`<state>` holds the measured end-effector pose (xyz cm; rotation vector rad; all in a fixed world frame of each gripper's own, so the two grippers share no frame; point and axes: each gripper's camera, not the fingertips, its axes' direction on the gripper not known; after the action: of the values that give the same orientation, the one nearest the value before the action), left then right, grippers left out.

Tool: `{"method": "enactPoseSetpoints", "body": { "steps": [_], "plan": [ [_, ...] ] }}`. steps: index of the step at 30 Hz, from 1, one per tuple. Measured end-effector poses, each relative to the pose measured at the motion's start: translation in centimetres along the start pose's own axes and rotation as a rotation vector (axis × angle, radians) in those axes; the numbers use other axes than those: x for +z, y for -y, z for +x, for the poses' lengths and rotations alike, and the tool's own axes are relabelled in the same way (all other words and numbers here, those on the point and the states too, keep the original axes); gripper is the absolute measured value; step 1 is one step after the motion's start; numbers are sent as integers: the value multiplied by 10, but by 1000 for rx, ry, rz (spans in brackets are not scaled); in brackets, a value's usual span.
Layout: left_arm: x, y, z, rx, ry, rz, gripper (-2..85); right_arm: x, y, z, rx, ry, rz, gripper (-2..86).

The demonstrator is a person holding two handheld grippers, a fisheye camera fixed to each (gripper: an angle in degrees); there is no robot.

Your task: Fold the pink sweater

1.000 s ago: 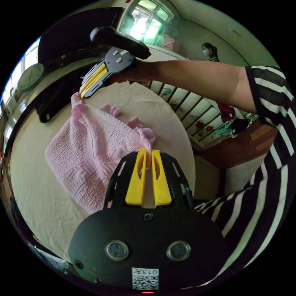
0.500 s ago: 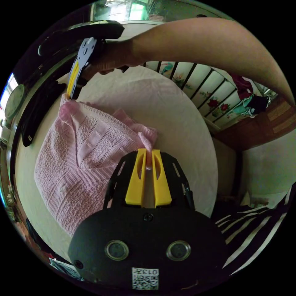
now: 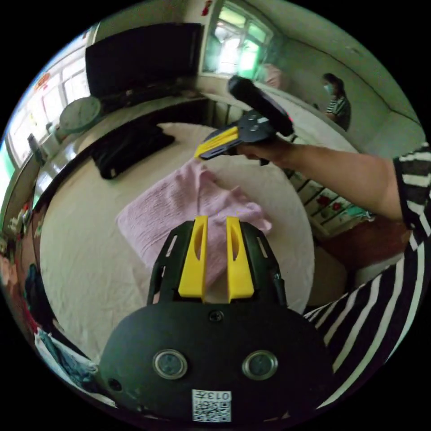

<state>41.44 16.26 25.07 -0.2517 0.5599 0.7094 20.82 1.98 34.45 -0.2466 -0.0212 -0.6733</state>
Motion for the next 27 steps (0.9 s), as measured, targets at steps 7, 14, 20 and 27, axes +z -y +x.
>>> {"method": "enactPoseSetpoints", "body": {
  "steps": [7, 14, 20, 27],
  "plan": [
    [67, 6, -48, -79, 122, -167, 35, 58, -16, 24, 52, 114, -158, -1],
    [28, -2, -71, -135, 135, -34, 14, -8, -55, 27, 2, 241, -30, -1],
    [63, 1, -99, -139, 123, -159, 30, 6, -90, -22, -140, 418, -100, -1],
    [83, 11, -136, -168, 73, -188, 37, 33, -105, 7, -56, 427, -182, 1]
  ]
}}
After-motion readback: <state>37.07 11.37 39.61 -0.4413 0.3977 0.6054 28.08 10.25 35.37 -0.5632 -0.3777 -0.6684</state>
